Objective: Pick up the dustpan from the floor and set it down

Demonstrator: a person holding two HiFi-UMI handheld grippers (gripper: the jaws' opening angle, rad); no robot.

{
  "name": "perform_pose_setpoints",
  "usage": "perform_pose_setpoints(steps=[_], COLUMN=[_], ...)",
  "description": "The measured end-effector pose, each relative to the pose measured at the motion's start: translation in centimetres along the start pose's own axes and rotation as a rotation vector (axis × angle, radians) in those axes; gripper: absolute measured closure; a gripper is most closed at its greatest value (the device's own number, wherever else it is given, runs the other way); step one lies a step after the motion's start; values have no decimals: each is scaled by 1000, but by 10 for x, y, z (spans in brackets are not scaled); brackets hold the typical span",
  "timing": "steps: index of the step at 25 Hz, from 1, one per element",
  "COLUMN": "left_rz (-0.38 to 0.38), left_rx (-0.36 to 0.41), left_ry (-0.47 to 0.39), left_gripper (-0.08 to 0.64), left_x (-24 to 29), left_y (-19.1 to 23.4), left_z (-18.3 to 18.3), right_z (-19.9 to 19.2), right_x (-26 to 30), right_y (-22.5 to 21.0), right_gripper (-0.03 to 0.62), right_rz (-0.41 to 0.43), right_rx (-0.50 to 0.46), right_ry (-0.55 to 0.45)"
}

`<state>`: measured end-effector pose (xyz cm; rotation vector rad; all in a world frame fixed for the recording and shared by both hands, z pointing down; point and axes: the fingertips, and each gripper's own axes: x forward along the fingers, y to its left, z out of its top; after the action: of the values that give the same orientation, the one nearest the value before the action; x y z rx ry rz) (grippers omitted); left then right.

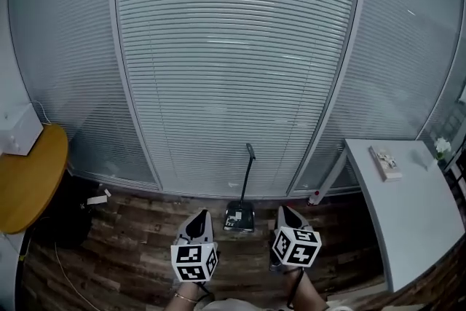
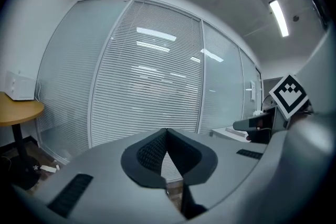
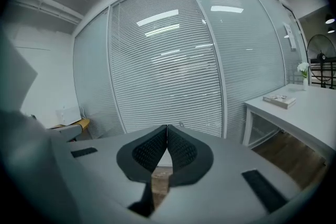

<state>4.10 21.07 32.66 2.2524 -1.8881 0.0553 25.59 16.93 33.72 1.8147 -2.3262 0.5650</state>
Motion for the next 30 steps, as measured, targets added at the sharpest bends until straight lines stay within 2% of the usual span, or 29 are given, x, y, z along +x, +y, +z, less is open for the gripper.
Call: perform_pose_setpoints(steps=[6,14,17,21,25,30], left_rz=[11,47,47,34,20,-5], left_rx=[15,30,26,22,33,30], left_ry=[23,36,33,21,5,-4], left_gripper=[543,543,543,543,543,543], left_x=[32,49,58,79,101,136], left_y=[3,10,11,17,29,56], left_z=[0,-5,-8,-6,5,21], right_z=[6,-12,-13,0,11,29], right_x=[33,53,58,75,97,132], right_y=[-16,-30,-35,-24,-14,-4], right_gripper=[560,560,560,560,560,560], right_rz=[1,-16,-30,-22,-17,-51], right_rx=[25,50,21,-34,-41,-41], right_ry=[11,62,61,34,21,10])
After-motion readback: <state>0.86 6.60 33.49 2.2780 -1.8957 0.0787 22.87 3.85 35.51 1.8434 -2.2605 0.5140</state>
